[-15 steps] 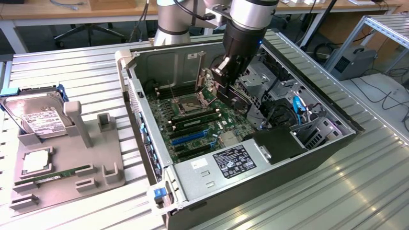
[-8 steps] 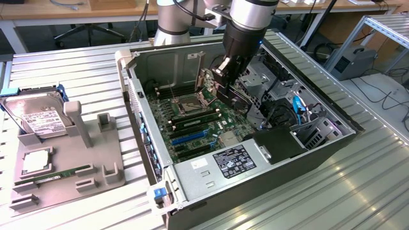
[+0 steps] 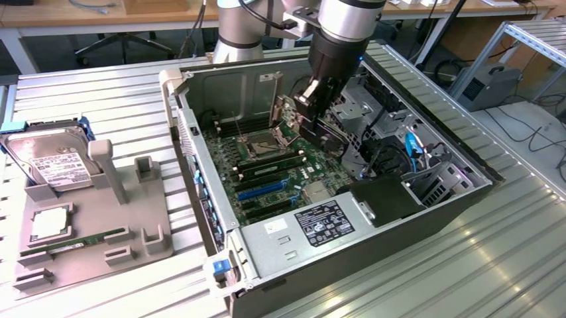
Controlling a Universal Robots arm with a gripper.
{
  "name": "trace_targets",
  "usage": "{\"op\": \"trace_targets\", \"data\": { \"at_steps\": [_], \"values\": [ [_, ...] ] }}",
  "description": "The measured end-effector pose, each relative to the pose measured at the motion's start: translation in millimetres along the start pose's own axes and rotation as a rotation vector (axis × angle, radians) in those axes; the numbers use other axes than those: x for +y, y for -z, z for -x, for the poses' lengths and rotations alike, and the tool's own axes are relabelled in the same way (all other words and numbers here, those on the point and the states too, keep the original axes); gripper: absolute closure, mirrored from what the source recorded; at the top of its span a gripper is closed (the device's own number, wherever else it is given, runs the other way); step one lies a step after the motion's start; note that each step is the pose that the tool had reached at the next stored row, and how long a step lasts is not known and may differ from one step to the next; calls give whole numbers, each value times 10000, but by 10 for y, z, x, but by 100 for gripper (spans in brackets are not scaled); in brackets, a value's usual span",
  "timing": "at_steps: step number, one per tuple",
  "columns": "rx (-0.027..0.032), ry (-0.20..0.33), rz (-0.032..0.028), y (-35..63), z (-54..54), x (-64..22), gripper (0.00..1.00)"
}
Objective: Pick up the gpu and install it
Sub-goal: 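Insert the gpu into the slot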
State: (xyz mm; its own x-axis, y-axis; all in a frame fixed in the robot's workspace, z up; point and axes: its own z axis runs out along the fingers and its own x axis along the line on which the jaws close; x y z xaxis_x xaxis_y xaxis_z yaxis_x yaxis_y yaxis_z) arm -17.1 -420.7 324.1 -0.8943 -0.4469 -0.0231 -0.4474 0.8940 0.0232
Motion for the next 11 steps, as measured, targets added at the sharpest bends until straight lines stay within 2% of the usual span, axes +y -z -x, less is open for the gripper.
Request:
{"op": "trace_targets", "data": {
  "at_steps": [11],
  "values": [
    [11, 350, 2, -5, 0, 0, 73]
  ]
}}
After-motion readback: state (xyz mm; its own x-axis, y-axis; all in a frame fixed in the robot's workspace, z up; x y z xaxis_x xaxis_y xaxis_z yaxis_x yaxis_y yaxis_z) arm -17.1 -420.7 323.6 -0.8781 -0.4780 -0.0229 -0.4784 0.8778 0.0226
